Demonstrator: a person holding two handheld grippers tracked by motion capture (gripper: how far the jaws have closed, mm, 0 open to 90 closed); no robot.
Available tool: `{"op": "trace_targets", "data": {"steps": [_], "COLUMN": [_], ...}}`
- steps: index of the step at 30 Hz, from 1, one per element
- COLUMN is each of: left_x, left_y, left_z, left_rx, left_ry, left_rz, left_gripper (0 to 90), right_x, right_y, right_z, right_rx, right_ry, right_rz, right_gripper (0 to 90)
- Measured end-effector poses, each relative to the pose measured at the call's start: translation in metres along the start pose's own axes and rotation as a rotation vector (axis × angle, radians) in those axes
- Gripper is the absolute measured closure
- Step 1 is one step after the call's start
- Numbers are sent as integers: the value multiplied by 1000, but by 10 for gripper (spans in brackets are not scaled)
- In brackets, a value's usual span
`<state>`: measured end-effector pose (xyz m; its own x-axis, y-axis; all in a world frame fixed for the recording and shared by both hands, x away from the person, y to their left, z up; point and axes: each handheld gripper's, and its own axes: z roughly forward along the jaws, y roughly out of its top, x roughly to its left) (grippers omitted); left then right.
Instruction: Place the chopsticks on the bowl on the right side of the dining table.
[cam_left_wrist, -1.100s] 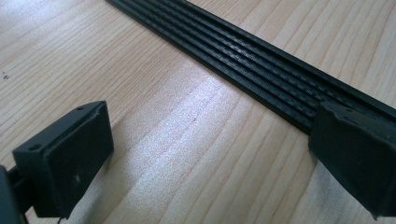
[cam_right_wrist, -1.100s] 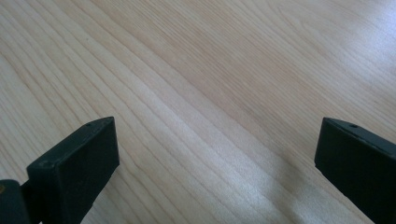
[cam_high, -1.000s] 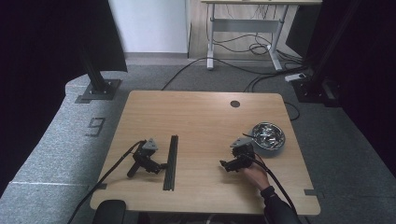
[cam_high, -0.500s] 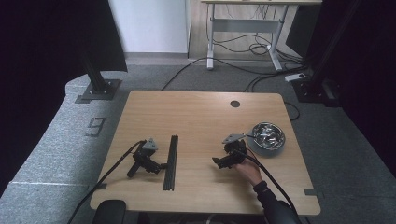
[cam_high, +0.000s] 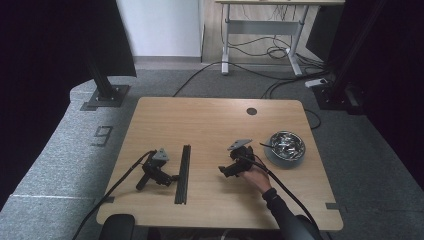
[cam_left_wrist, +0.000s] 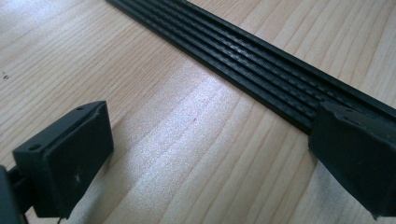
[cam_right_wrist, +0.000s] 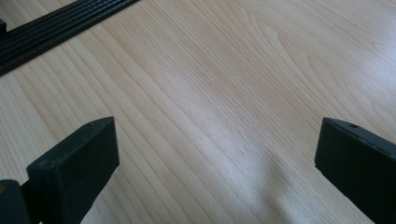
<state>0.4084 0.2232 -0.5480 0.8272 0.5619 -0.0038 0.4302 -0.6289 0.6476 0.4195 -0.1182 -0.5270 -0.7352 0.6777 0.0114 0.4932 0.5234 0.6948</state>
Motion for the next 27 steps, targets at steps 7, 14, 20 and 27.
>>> {"op": "trace_targets", "data": {"steps": [7, 14, 20, 27], "left_x": [0, 0, 0, 0], "left_y": [0, 0, 0, 0], "left_z": [0, 0, 0, 0], "left_rx": [-1, 0, 0, 0], "left_ry": [0, 0, 0, 0], "left_rz": [0, 1, 2, 2], "left_gripper": [0, 0, 0, 0], "right_x": [7, 16, 24, 33], "right_y": [13, 24, 33, 42], "right_z": [10, 19, 28, 37], "right_rx": [7, 9, 12, 22], "right_ry": [21, 38, 55, 67], "right_rz": [-4, -10, -17, -30], "right_gripper": [0, 0, 0, 0]}}
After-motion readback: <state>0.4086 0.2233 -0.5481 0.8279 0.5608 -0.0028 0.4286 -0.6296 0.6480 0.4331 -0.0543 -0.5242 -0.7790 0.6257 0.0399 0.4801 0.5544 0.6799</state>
